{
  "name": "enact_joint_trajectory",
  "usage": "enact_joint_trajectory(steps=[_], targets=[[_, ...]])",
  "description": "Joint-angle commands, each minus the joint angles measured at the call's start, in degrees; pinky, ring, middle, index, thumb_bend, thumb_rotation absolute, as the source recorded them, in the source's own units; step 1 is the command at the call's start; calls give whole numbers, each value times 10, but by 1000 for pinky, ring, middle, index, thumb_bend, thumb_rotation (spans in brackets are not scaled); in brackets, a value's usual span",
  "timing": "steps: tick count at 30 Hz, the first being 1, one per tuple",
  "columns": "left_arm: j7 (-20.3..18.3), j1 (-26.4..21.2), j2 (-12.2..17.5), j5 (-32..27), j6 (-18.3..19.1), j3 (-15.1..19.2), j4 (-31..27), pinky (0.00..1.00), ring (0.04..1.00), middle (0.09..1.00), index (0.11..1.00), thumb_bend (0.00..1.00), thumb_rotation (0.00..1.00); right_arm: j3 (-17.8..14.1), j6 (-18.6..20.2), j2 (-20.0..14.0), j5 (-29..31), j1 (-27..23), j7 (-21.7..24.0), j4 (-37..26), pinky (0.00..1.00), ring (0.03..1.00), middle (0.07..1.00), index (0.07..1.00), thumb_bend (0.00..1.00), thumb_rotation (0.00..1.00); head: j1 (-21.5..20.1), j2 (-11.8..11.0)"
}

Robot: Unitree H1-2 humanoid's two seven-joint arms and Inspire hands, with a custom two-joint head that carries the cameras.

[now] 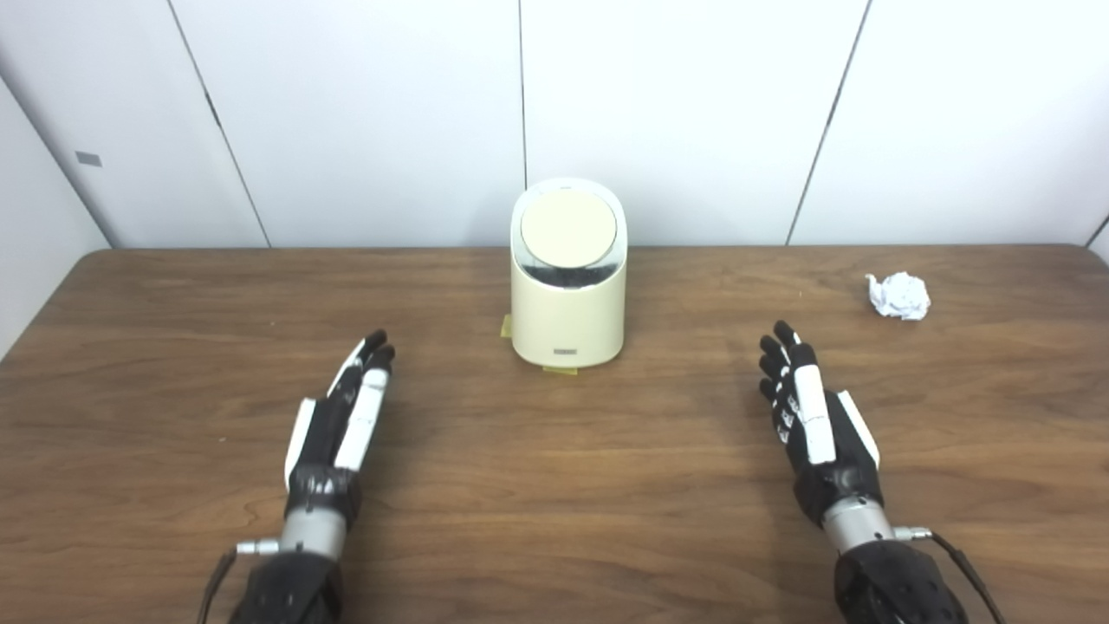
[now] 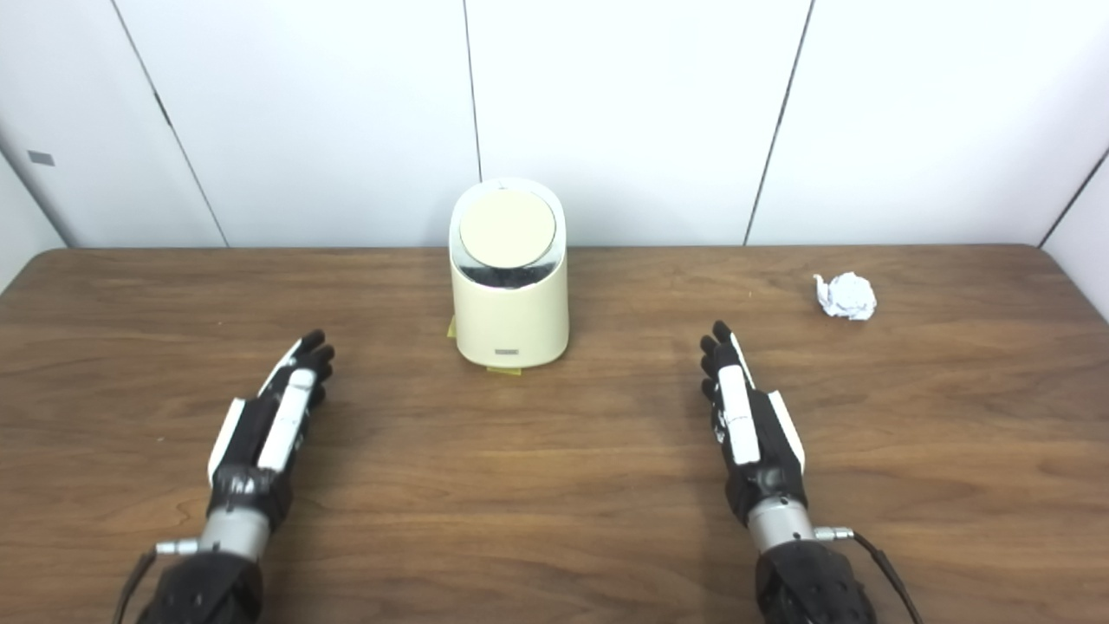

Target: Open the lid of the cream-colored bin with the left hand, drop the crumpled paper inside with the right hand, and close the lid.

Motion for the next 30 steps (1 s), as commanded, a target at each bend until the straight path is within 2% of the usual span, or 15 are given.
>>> enact_joint_trajectory(steps=[1,5,9,13,17,19,21,25,30], targets=[[9,-52,9,28,3,-5,-23,901,921,921,965,670,650,-3,-18,-2,5,-18,5,-13,1000,993,982,1000,611,1000,-1,0],[-2,-131,36,59,0,-16,-10,846,902,909,955,650,602,0,-29,-5,-2,-16,4,-9,1000,989,980,1000,604,1000,2,-4],[-18,-205,49,80,37,-36,-3,905,902,903,931,675,474,1,-36,-4,-6,-16,3,-3,991,979,975,1000,601,1000,3,-5],[-33,-259,54,97,62,-53,17,885,905,908,929,714,351,1,-32,0,-6,-17,0,-2,987,976,972,1000,610,1000,3,-5],[-42,-309,73,133,26,-90,77,825,890,901,925,794,319,1,-35,2,-8,-16,-2,-3,989,976,969,999,621,1000,5,-5],[-48,-327,79,145,12,-107,97,835,880,890,909,809,231,1,-42,5,-8,-15,-5,-3,979,968,958,987,618,997,5,-5],[-54,-342,81,157,7,-121,110,841,879,891,910,806,145,0,-45,7,-6,-16,-6,-3,989,968,956,984,621,998,5,-5],[-62,-371,84,188,-5,-150,149,823,879,888,906,825,62,-5,-40,14,9,-17,-4,-5,999,973,957,984,622,993,5,-5],[-72,-402,96,255,-10,-200,203,772,862,866,883,889,27,-6,-47,21,6,-18,-9,0,994,963,944,975,626,989,8,-6]])
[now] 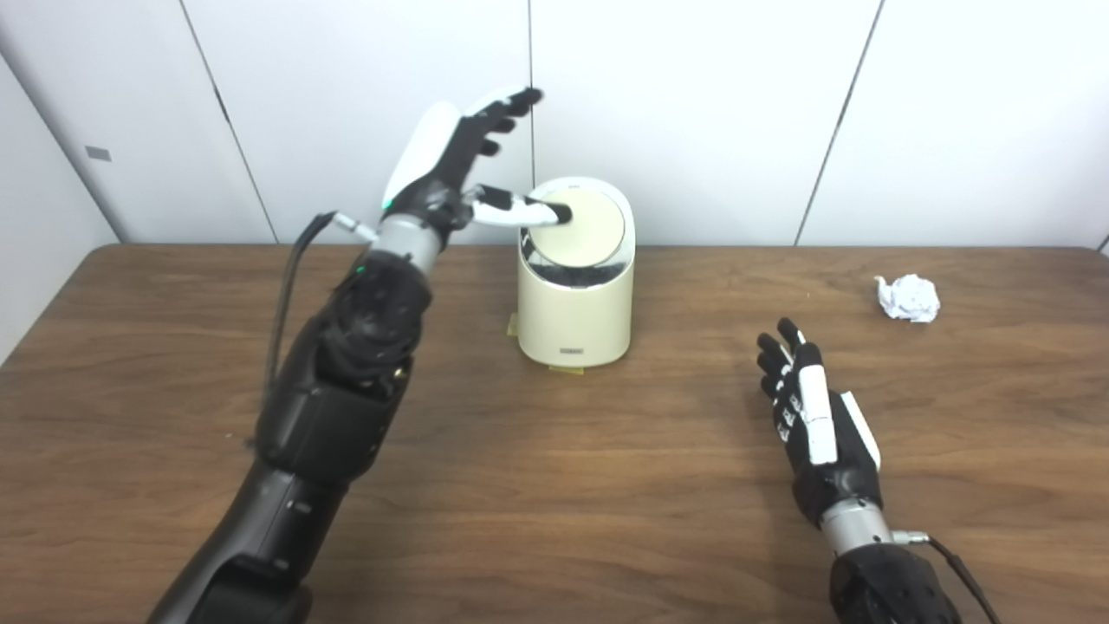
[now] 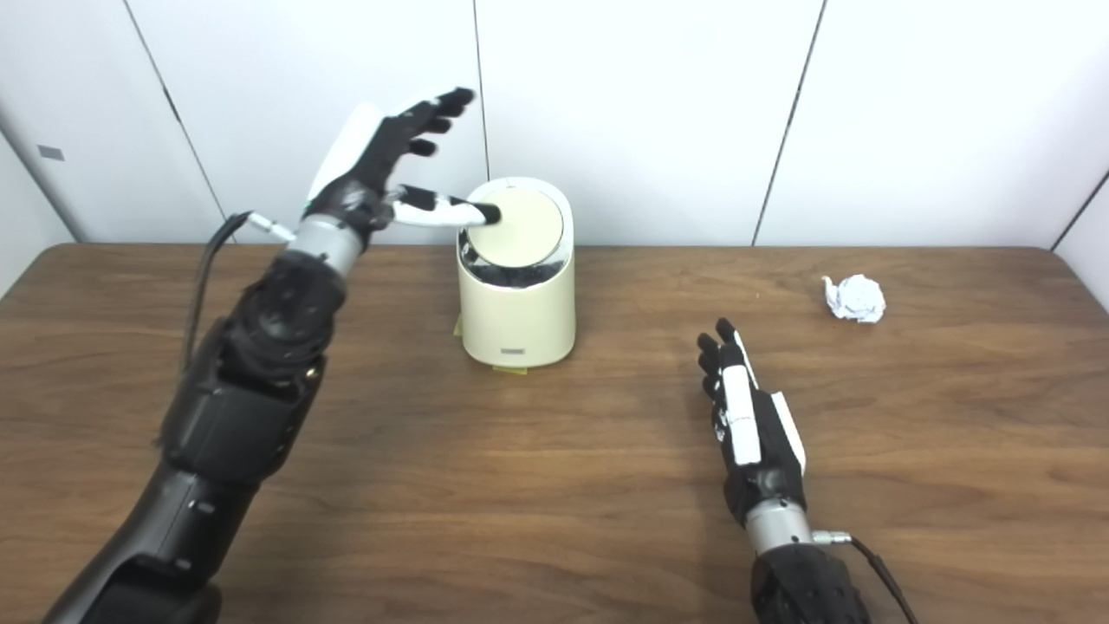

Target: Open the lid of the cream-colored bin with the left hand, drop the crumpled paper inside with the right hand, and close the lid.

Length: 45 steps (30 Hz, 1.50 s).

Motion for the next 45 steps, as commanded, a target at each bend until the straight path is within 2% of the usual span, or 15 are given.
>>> enact_joint_trajectory(steps=[1,6,10,19,24,28,32,35,39,45], targets=[[4,-44,11,38,-18,-13,13,771,871,880,883,894,21,-5,-33,4,3,-17,-3,-5,997,962,943,974,628,988,0,1],[19,-63,15,89,-46,-39,62,718,855,885,872,933,0,-8,-47,5,7,-13,-1,-2,1000,969,945,977,621,1000,-2,1],[21,-69,14,115,-60,-47,80,760,879,892,878,918,8,-12,-58,8,9,-13,-5,3,1000,971,942,974,609,1000,1,2],[35,-88,1,155,-89,-59,129,762,885,885,876,903,0,-17,-89,15,-10,-16,-25,13,1000,946,907,931,577,963,-1,-1],[48,-97,3,186,-113,-77,154,759,870,881,880,895,0,-18,-88,15,-7,-13,-26,14,1000,951,909,934,582,957,-1,-1],[55,-101,0,195,-128,-82,167,821,879,879,882,894,0,-18,-88,17,-5,-13,-26,16,1000,947,910,936,589,938,-1,-1],[44,-99,-4,202,-130,-93,168,786,852,875,873,930,0,-18,-83,15,14,-15,-15,14,1000,953,922,944,605,914,0,0],[35,-100,0,227,-133,-116,169,765,848,872,886,961,0,-21,-81,13,24,-17,-11,9,1000,954,927,942,615,900,-1,0],[27,-102,11,263,-146,-146,169,796,870,879,900,997,0,-25,-84,10,32,-21,-10,9,1000,950,925,940,621,877,-1,1],[-7,-95,14,264,-136,-143,148,829,889,901,911,1000,0,-29,-87,8,39,-25,-8,13,1000,964,936,953,633,886,4,1]])
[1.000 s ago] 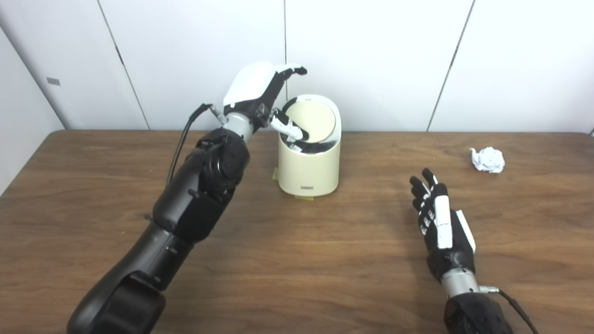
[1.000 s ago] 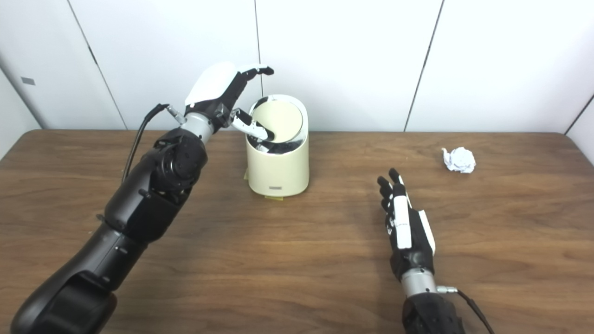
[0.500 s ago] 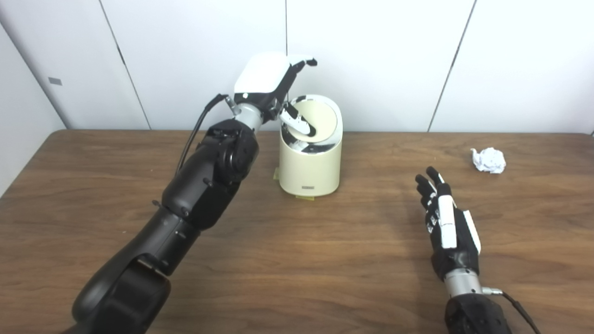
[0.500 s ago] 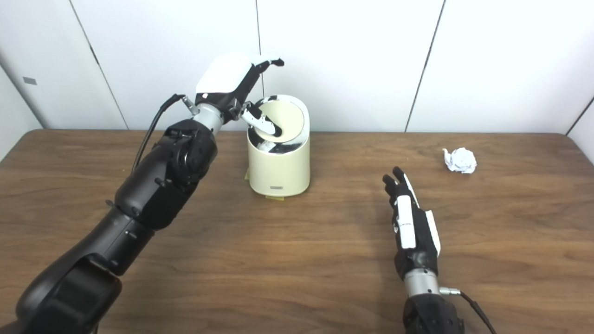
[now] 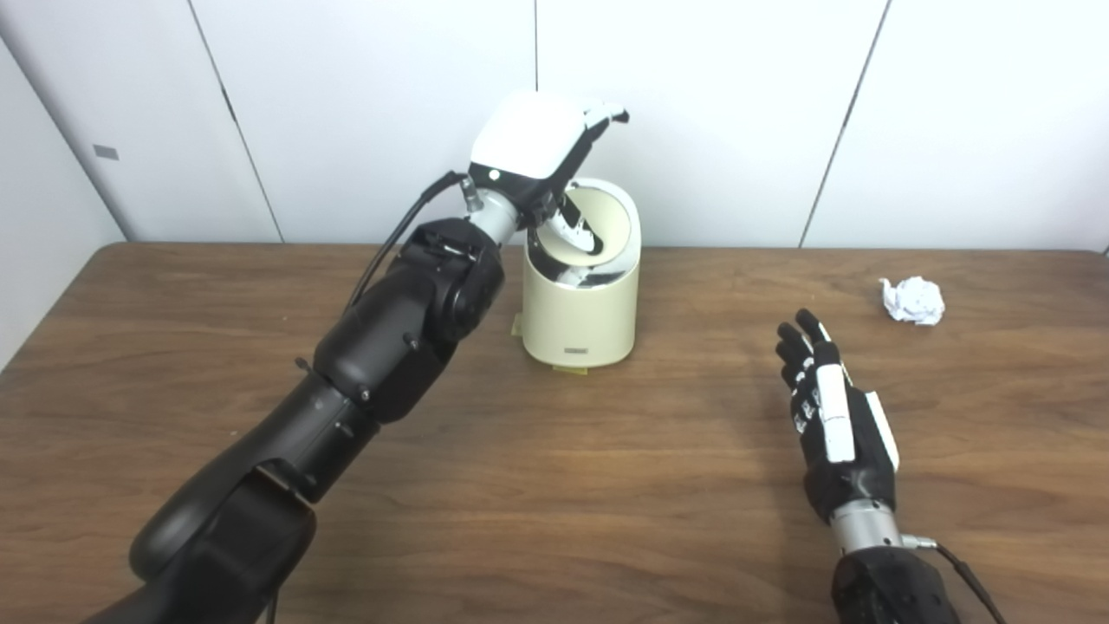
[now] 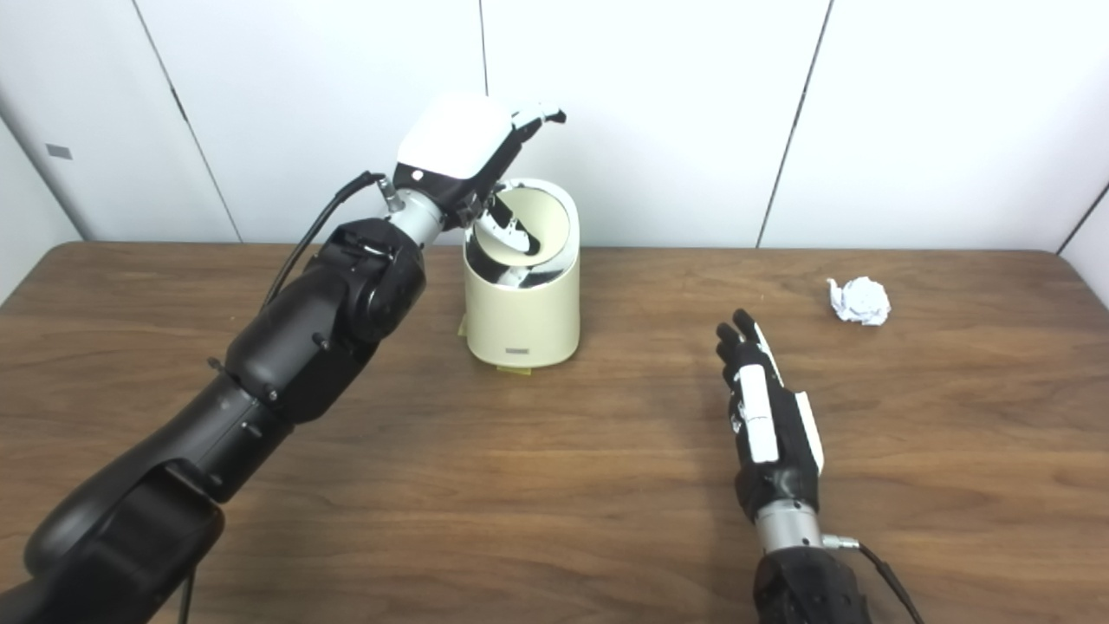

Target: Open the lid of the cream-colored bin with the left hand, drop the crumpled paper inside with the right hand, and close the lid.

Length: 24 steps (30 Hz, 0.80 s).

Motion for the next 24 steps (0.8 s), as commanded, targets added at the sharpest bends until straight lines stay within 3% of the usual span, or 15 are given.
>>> enact_joint_trajectory(steps=[1,5,8,13,16,18,19,24], targets=[[-29,-4,1,6,5,-3,-8,832,894,905,914,994,0,-3,-22,-4,8,-22,7,-11,1000,965,937,954,634,890,1,0],[-44,3,-4,-16,17,24,-34,805,888,897,918,958,0,-4,-21,-4,12,-22,8,-9,1000,970,943,958,619,895,1,0],[-63,14,-16,-64,41,68,-70,790,878,886,899,871,159,-5,-16,-5,13,-23,8,-10,1000,971,945,959,612,900,2,0],[-66,28,-37,-113,71,123,-108,758,880,885,878,806,218,-5,-16,-10,14,-21,9,-10,1000,974,947,961,606,905,3,-1],[-68,35,-54,-144,110,164,-144,705,835,866,875,660,305,-5,-15,-13,11,-20,8,-9,1000,971,944,955,596,915,3,-1],[-52,40,-68,-166,120,194,-166,654,792,844,858,585,336,-4,-14,-15,14,-19,10,-9,1000,974,946,956,595,920,3,0],[-39,43,-74,-179,114,209,-175,646,779,821,833,546,293,-5,-14,-17,17,-19,12,-8,1000,979,951,959,590,923,3,-1],[-14,78,-92,-232,127,265,-229,687,780,817,831,414,356,-4,-8,-22,15,-21,13,-10,1000,982,956,967,584,931,5,0]])
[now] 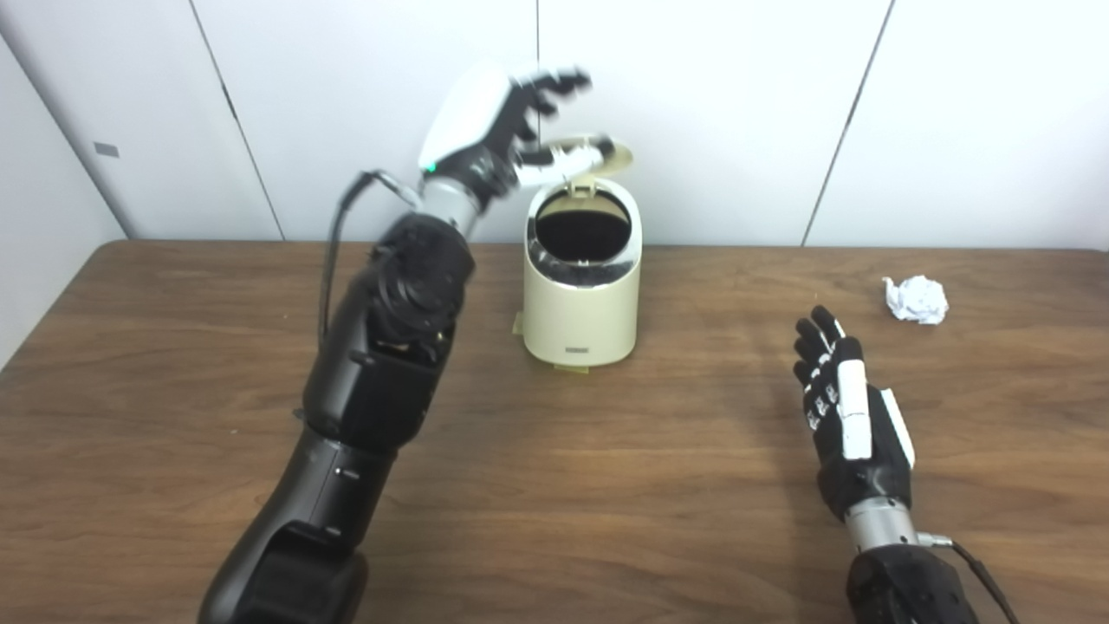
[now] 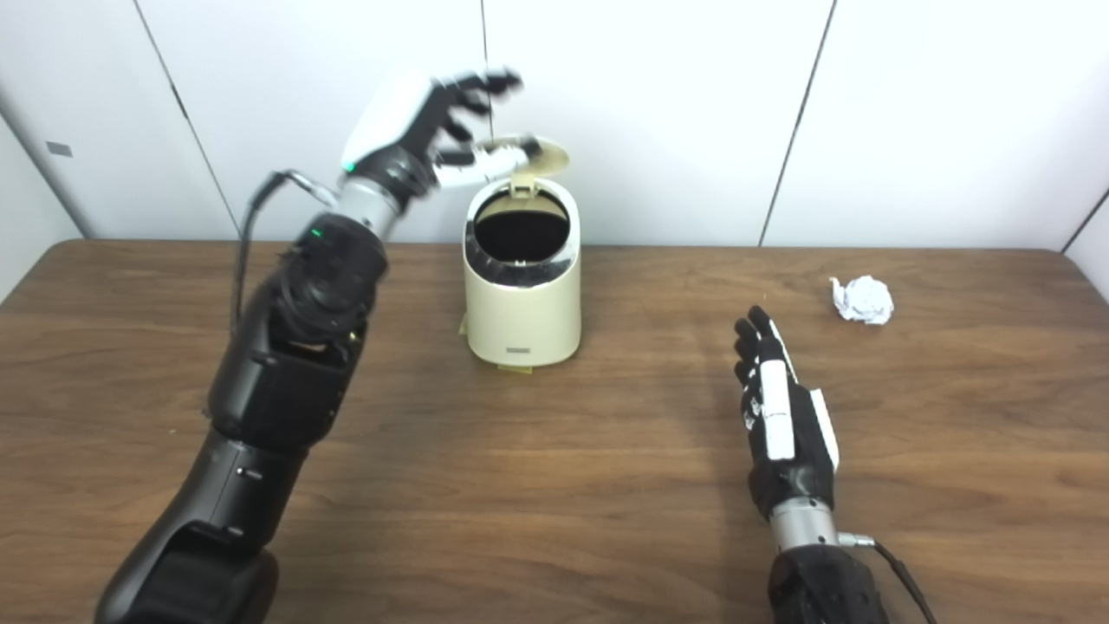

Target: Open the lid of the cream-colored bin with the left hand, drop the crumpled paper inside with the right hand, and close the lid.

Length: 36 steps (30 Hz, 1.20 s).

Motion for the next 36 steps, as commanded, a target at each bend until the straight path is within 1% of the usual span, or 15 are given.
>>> enact_joint_trajectory(steps=[1,3,6,8,11,14,16,20,22,23,25,29,30,33,36], targets=[[19,7,-6,-24,8,19,-32,710,793,823,828,395,423,-1,-8,-5,2,-18,6,-12,1000,978,953,966,582,928,0,0],[27,43,-12,-46,9,37,-53,779,835,847,835,380,509,-1,-8,-6,4,-21,7,-13,1000,975,952,962,589,909,-3,0],[32,108,-12,-75,6,54,-86,821,851,839,847,395,682,-2,-4,-8,3,-27,7,-16,1000,968,951,950,633,800,-5,2],[31,154,-12,-98,5,65,-106,832,860,844,858,386,698,-4,6,-14,10,-31,13,-22,1000,969,958,952,641,765,-9,2],[38,217,-14,-122,-6,73,-124,783,840,844,868,347,712,-10,37,-19,13,-38,7,-43,998,955,957,948,647,656,-16,2],[36,274,-20,-136,9,74,-142,808,844,856,897,379,797,-19,56,-34,14,-51,5,-57,982,941,961,947,648,535,-32,6],[36,304,-18,-133,10,66,-150,818,827,854,907,393,824,-28,69,-47,6,-63,1,-62,955,909,949,936,699,467,-37,8],[35,361,-24,-158,-1,59,-164,862,856,875,925,406,801,-62,102,-95,6,-95,-1,-56,975,960,966,938,703,375,-49,9],[39,375,-25,-161,-3,55,-166,823,870,888,932,395,781,-78,118,-116,3,-109,-5,-54,985,981,980,943,727,256,-48,8],[41,383,-28,-167,-9,56,-163,817,871,889,934,393,778,-83,132,-129,-8,-114,-9,-61,985,981,981,944,734,237,-52,7],[43,394,-30,-178,-19,55,-156,781,852,893,935,383,746,-75,152,-159,-55,-119,-17,-76,907,949,940,906,805,238,-61,7],[44,406,-25,-181,-28,50,-147,829,860,893,937,395,741,-49,184,-232,-159,-128,-20,-83,839,925,917,895,855,225,-85,5],[44,407,-24,-184,-31,51,-145,808,855,891,938,396,713,-40,188,-250,-192,-132,-20,-78,816,924,930,905,876,176,-91,4],[43,410,-18,-190,-42,52,-141,793,853,889,937,395,700,-20,192,-295,-264,-146,-6,-65,830,934,947,920,893,131,-109,1],[44,413,-11,-193,-49,53,-138,793,855,889,939,384,690,-13,193,-315,-314,-164,11,-39,825,934,957,933,930,72,-135,-1]])
